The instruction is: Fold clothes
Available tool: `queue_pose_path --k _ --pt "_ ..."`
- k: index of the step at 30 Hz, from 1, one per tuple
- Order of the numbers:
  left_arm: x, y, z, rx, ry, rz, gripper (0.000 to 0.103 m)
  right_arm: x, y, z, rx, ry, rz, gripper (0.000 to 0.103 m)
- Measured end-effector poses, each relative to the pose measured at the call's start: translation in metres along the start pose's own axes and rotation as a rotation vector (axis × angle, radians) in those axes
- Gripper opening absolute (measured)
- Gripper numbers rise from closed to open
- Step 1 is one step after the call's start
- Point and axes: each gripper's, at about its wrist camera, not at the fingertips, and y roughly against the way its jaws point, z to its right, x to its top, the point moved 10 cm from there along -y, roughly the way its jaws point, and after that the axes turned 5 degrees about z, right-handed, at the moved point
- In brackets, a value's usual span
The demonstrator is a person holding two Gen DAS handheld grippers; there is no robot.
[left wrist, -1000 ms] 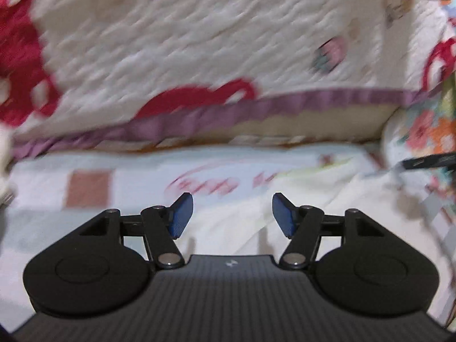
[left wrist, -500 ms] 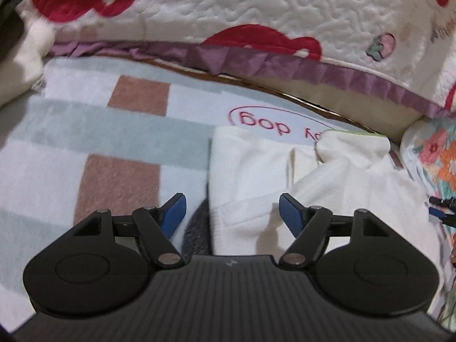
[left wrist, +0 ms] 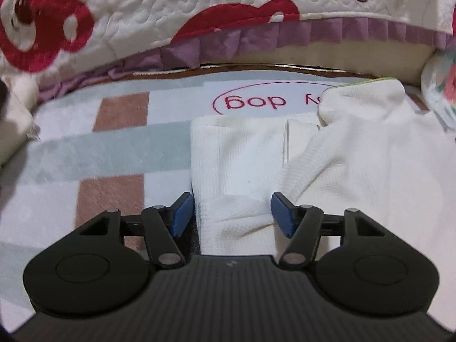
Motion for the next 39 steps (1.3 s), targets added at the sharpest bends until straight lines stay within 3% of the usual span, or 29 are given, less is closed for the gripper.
queue_pose_path --k 3,7,12,17,23,25,27,29,30,32,34,36,38,39 --pt "0.0 0.003 0.001 0.031 -0.044 -0.008 0.008 0.014 0.009 -0.011 -0.029 0.059 0.05 0.009" --pt "0.003 0.01 0.001 0.063 -0.078 0.013 0.007 0.03 0.016 -0.024 -0.056 0.142 0.087 0.008" --pt "0.014 0.025 -0.001 0.105 -0.087 0.072 0.007 0.023 0.0 -0.016 -0.09 0.161 0.024 0.008" --pt "0.028 0.035 -0.008 0.129 -0.062 0.126 0.007 0.043 0.017 -0.024 -0.089 0.121 0.126 0.008" --pt "0.019 0.009 -0.017 0.191 -0.047 0.117 0.007 0.033 -0.021 -0.013 -0.154 0.24 0.008 0.007" --pt "0.022 0.013 -0.015 0.234 -0.102 0.151 0.006 0.03 -0.022 -0.012 -0.166 0.233 0.01 0.007" --pt "0.026 0.016 -0.016 0.234 -0.094 0.154 0.007 0.033 -0.018 -0.015 -0.162 0.226 0.034 0.007" --pt "0.026 0.01 -0.026 0.274 -0.035 0.133 0.005 0.033 -0.019 -0.017 -0.164 0.247 0.036 0.007" --pt "0.026 0.006 -0.033 0.306 0.0 0.119 0.0 0.03 -0.024 -0.012 -0.174 0.237 0.014 0.007" --pt "0.024 0.002 -0.043 0.328 0.057 0.088 0.0 0.024 -0.036 -0.003 -0.194 0.215 -0.03 0.011" --pt "0.022 -0.002 -0.051 0.345 0.114 0.058 0.0 0.023 -0.038 0.004 -0.202 0.109 -0.04 0.013" --pt "0.025 0.013 -0.036 0.258 0.144 0.059 0.005 0.027 -0.033 0.006 -0.199 0.034 -0.027 0.014" --pt "0.025 0.033 -0.011 0.183 0.109 0.064 0.01 0.034 -0.018 0.008 -0.205 0.013 0.007 0.029" --pt "0.023 0.043 0.003 0.144 0.092 0.059 0.017 0.038 -0.009 0.01 -0.212 0.009 0.029 0.031"
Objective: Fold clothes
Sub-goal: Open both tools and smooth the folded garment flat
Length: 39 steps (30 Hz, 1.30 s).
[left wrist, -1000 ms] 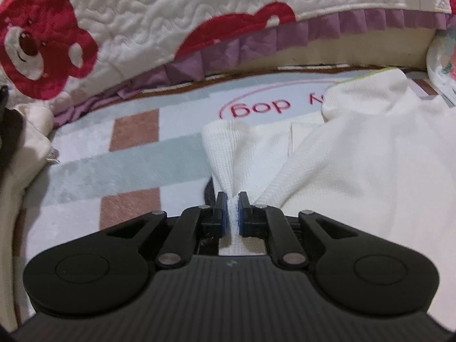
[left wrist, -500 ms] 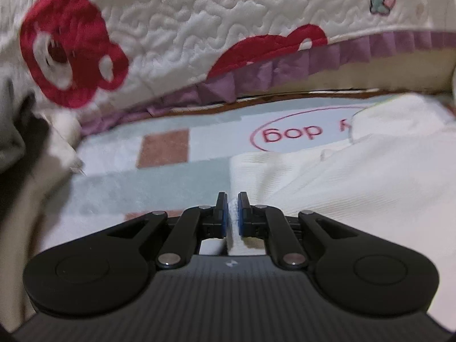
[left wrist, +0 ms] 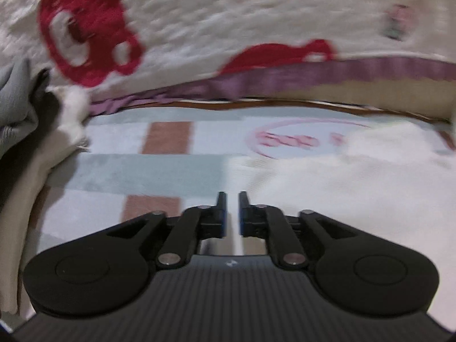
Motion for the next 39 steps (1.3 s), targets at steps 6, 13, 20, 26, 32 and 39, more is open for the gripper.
queue_pose_path --k 6,13,20,26,32,39 --pt "-0.054 0.033 0.061 -0.199 0.062 -0.114 0.033 -0.029 0.068 0.026 0.124 -0.139 -0.042 0.03" --pt "-0.097 0.052 0.048 -0.11 0.036 -0.216 0.046 -0.105 0.128 0.008 0.196 -0.005 -0.163 0.031" --pt "-0.103 0.072 0.068 -0.129 0.064 -0.224 0.049 -0.124 0.15 0.02 0.165 0.054 -0.181 0.031" --pt "-0.097 0.086 0.077 -0.002 -0.03 -0.094 0.049 -0.13 0.147 0.014 0.204 0.041 -0.183 0.006" --pt "-0.12 0.096 0.055 0.028 -0.081 -0.177 0.05 -0.109 0.189 0.013 0.121 0.175 -0.151 0.003" --pt "-0.142 0.093 0.003 0.118 -0.045 -0.288 0.054 -0.14 0.172 0.026 0.049 0.161 -0.214 0.003"
